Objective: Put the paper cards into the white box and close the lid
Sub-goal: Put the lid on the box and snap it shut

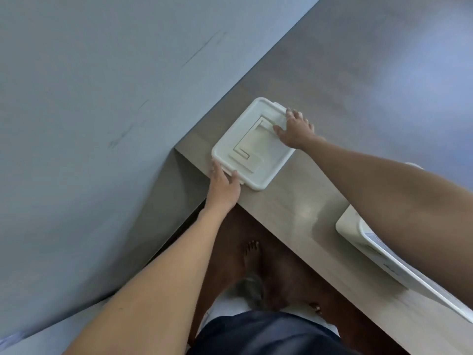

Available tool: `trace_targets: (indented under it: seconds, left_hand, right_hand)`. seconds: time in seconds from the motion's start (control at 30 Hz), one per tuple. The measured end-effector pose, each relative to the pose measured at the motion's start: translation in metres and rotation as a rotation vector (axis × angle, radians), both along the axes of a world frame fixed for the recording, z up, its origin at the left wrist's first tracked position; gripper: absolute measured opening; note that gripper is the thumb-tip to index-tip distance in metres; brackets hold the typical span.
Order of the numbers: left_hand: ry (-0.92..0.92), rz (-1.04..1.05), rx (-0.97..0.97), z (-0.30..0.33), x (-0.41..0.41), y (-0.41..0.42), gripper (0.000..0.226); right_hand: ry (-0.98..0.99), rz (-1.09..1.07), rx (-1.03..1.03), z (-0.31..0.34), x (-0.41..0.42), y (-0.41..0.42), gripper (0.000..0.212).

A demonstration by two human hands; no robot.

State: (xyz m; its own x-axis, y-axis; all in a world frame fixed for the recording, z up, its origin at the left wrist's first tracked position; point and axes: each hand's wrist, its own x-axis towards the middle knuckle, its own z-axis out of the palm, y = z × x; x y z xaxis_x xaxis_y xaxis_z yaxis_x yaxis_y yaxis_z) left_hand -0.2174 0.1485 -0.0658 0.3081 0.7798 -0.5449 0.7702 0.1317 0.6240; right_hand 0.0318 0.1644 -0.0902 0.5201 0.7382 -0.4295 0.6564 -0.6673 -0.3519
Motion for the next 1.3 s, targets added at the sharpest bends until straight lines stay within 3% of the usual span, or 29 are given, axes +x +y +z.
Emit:
trace_targets:
  seconds: [0.1,0.2,0.33,0.43,0.53,0.7,0.9,1.03,1.17,1.3]
  left_hand:
    - [-0.07,0.178,-0.082,0.001,0.014,-0.009,0.072]
    - [-0.176,0.404,-0.132,0.004,0.028,-0.01,0.048]
    - [-0.355,0.805,-0.245,0.005,0.03,-0.004,0.055]
    - [-0.488,0.942,-0.354,0.014,0.029,0.004,0.049]
    - [-0.551,0.934,-0.411,0.025,0.035,0.013,0.017]
    - [-0.62,0.808,-0.413,0.053,0.063,0.022,0.016]
    - [-0.635,0.602,-0.356,0.1,0.119,0.008,0.01]
    - [-0.64,0.348,-0.35,0.109,0.159,-0.014,0.022]
    - [-0.602,0.147,-0.32,0.108,0.193,-0.05,0.048]
    - [-0.546,-0.006,-0.29,0.117,0.209,-0.102,0.043]
  right_hand:
    - [-0.052,-0.003,0.017,-0.009,0.006,-0.004,0.077]
    - [-0.063,-0.083,0.058,-0.01,0.005,-0.012,0.077]
    - [0.134,-0.463,0.096,-0.005,0.004,-0.024,0.065]
    - [0.265,-0.695,0.105,0.0,0.011,-0.035,0.05]
    - [0.273,-0.759,0.149,0.013,0.022,-0.051,0.036]
    - [0.23,-0.849,0.295,0.026,0.078,-0.077,0.033]
    - [0.129,-0.879,0.455,0.119,0.088,-0.152,0.02]
    - [0.053,-0.984,0.492,0.148,0.094,-0.222,0.041]
    - [-0.001,-1.085,0.487,0.159,0.09,-0.297,0.052]
    - [-0.061,-1.159,0.444,0.156,0.081,-0.361,0.052]
